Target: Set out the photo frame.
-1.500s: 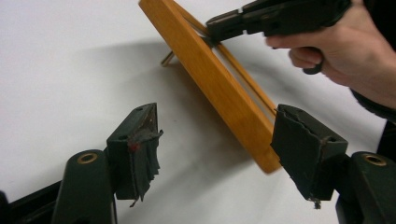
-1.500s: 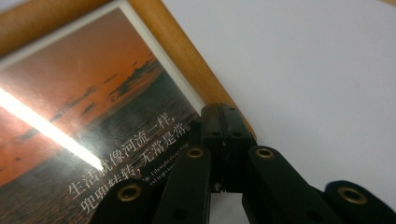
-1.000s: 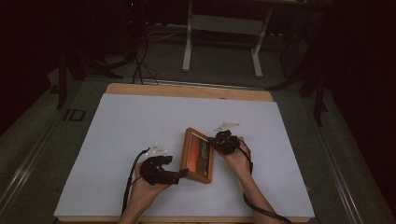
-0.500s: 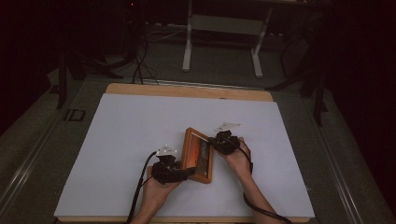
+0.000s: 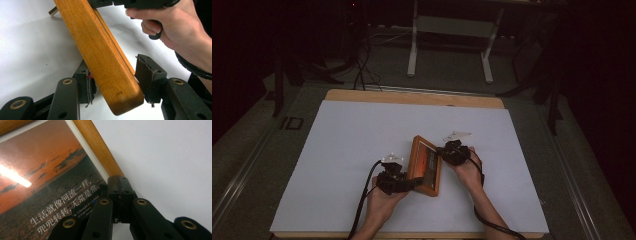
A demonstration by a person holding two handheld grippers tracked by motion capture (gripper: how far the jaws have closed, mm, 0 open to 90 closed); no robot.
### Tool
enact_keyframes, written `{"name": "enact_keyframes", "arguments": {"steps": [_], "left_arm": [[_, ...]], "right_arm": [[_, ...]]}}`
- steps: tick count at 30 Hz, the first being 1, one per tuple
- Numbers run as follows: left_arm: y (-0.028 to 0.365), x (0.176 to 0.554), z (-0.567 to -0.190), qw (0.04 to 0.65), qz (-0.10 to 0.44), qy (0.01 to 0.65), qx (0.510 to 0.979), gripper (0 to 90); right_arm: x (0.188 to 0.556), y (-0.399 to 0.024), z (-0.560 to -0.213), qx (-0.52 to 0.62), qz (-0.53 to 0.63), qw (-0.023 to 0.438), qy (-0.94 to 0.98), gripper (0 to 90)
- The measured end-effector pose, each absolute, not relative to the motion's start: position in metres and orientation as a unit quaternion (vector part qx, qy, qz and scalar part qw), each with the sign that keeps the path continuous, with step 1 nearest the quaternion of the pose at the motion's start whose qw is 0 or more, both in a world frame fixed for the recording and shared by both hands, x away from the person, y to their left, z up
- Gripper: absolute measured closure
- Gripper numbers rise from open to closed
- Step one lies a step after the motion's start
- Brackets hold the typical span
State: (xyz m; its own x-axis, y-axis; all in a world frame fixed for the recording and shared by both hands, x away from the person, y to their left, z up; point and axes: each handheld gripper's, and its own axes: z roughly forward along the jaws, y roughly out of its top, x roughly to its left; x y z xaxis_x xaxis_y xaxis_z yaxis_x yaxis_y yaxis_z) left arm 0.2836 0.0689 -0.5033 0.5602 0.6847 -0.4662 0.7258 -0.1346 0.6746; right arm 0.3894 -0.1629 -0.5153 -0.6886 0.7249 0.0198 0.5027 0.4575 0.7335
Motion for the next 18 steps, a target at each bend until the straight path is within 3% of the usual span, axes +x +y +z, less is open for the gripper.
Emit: {"name": "enact_keyframes", "arguments": {"steps": [18], "left_arm": [[0.045, 0.288, -0.486, 0.453, 0.004, 0.441, 0.775, 62.8]], "right_arm": [[0.372, -0.213, -0.498, 0.372, 0.379, 0.17, 0.83, 86.8]]}}
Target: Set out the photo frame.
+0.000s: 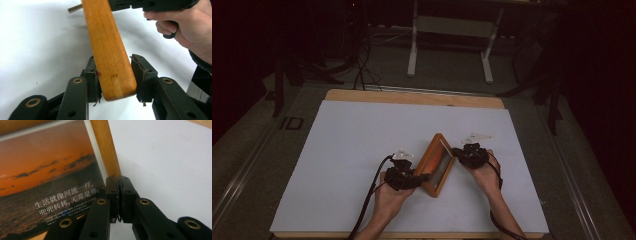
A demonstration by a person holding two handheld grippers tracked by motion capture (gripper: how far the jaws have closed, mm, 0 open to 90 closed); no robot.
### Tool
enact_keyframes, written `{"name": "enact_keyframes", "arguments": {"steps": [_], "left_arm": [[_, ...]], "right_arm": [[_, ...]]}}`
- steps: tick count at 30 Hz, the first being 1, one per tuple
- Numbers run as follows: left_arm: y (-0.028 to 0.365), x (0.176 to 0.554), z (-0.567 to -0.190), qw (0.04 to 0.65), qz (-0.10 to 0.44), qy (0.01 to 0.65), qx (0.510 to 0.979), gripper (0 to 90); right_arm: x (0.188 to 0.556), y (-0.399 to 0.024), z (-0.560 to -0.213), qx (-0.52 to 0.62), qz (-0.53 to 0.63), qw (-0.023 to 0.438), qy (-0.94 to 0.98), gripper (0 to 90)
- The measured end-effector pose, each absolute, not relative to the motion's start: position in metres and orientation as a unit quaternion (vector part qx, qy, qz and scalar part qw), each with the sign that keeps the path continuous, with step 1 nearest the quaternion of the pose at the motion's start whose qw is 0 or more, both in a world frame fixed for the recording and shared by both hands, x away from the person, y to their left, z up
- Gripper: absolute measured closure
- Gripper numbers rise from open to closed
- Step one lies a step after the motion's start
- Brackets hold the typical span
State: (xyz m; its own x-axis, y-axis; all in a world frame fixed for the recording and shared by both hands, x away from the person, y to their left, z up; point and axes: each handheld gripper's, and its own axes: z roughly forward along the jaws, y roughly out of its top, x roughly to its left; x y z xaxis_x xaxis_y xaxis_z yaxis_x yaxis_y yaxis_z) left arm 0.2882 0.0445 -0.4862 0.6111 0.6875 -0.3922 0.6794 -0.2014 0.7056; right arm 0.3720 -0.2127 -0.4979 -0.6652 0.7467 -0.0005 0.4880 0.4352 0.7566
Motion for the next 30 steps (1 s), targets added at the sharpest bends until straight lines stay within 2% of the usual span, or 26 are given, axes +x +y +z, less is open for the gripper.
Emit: {"name": "enact_keyframes", "arguments": {"steps": [7, 15, 22, 30], "left_arm": [[0.033, 0.289, -0.479, 0.447, 0.01, 0.421, 0.789, 66.0], [0.023, 0.29, -0.474, 0.441, 0.008, 0.395, 0.806, 68.6], [0.016, 0.291, -0.466, 0.419, 0.028, 0.347, 0.838, 69.1], [0.025, 0.307, -0.461, 0.424, 0.012, 0.313, 0.85, 69.2]], "right_arm": [[0.358, -0.236, -0.484, 0.37, 0.39, 0.182, 0.823, 83.1], [0.343, -0.257, -0.473, 0.369, 0.393, 0.185, 0.822, 69.6], [0.336, -0.274, -0.464, 0.355, 0.401, 0.188, 0.824, 64.9], [0.334, -0.282, -0.457, 0.341, 0.404, 0.184, 0.829, 60.8]]}}
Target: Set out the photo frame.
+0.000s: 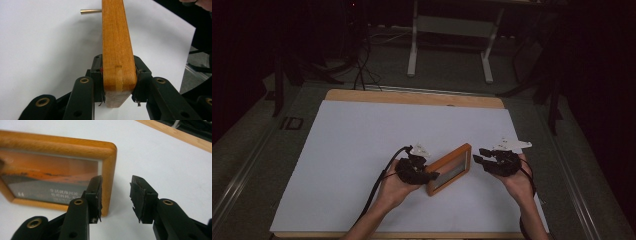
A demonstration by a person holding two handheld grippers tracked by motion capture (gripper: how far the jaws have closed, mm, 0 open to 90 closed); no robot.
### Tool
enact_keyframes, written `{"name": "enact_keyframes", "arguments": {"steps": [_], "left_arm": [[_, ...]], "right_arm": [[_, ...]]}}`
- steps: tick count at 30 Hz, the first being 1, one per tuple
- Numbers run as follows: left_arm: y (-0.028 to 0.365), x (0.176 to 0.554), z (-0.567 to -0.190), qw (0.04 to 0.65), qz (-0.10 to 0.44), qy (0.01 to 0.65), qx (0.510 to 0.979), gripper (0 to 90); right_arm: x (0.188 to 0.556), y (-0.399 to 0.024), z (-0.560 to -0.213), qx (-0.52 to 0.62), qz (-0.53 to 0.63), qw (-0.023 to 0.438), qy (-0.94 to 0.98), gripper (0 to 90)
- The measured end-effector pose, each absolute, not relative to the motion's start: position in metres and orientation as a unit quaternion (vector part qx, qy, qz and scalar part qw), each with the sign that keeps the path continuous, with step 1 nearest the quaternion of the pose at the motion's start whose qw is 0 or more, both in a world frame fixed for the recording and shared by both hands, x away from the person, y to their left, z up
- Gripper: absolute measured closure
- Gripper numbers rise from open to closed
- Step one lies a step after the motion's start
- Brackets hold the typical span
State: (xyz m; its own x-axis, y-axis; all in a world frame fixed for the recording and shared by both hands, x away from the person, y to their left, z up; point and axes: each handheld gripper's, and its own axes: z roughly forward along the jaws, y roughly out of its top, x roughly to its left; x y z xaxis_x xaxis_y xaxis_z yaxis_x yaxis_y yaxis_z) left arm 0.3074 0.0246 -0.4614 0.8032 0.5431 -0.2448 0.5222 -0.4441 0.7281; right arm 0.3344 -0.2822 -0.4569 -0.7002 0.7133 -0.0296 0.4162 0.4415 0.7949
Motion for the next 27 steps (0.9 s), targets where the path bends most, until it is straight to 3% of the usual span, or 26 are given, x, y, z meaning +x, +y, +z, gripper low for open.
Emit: {"name": "enact_keyframes", "arguments": {"steps": [8, 27], "left_arm": [[0.045, 0.332, -0.444, 0.449, -0.007, 0.271, 0.852, 69.3], [0.039, 0.347, -0.398, 0.41, 0.009, 0.188, 0.892, 69.5]], "right_arm": [[0.332, -0.279, -0.451, 0.31, 0.399, 0.191, 0.841, 56.7], [0.33, -0.248, -0.431, 0.218, 0.419, 0.164, 0.866, 53.6]]}}
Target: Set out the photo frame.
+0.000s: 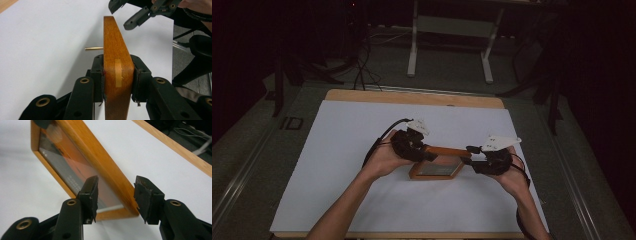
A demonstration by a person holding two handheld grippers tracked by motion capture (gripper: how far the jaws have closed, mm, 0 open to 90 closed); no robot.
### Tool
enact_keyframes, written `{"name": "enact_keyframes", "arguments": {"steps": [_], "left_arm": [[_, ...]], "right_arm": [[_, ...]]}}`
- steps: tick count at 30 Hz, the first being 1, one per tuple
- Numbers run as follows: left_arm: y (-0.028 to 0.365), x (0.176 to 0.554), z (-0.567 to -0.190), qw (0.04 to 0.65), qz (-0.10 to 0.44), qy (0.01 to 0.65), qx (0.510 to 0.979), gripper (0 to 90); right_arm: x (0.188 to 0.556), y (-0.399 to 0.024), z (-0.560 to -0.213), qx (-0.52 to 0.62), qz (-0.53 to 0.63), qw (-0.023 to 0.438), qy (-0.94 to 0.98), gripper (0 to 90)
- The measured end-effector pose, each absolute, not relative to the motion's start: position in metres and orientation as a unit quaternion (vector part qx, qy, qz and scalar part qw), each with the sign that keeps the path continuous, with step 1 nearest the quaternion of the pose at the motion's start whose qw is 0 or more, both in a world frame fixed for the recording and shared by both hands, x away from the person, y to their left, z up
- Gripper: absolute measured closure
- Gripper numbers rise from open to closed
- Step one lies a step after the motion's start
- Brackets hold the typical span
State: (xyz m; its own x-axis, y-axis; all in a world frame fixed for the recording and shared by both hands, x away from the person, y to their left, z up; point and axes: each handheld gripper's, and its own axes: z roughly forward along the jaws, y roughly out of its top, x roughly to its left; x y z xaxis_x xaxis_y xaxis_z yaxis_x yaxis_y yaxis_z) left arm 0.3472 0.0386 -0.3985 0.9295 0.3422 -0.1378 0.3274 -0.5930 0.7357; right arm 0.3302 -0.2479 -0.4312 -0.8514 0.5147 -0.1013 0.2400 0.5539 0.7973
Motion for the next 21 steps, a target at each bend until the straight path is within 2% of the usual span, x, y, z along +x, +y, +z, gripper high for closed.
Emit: {"name": "enact_keyframes", "arguments": {"steps": [21], "left_arm": [[0.037, 0.345, -0.373, 0.374, 0.034, 0.133, 0.917, 69.4]], "right_arm": [[0.335, -0.205, -0.423, 0.142, 0.428, 0.124, 0.884, 50.6]]}}
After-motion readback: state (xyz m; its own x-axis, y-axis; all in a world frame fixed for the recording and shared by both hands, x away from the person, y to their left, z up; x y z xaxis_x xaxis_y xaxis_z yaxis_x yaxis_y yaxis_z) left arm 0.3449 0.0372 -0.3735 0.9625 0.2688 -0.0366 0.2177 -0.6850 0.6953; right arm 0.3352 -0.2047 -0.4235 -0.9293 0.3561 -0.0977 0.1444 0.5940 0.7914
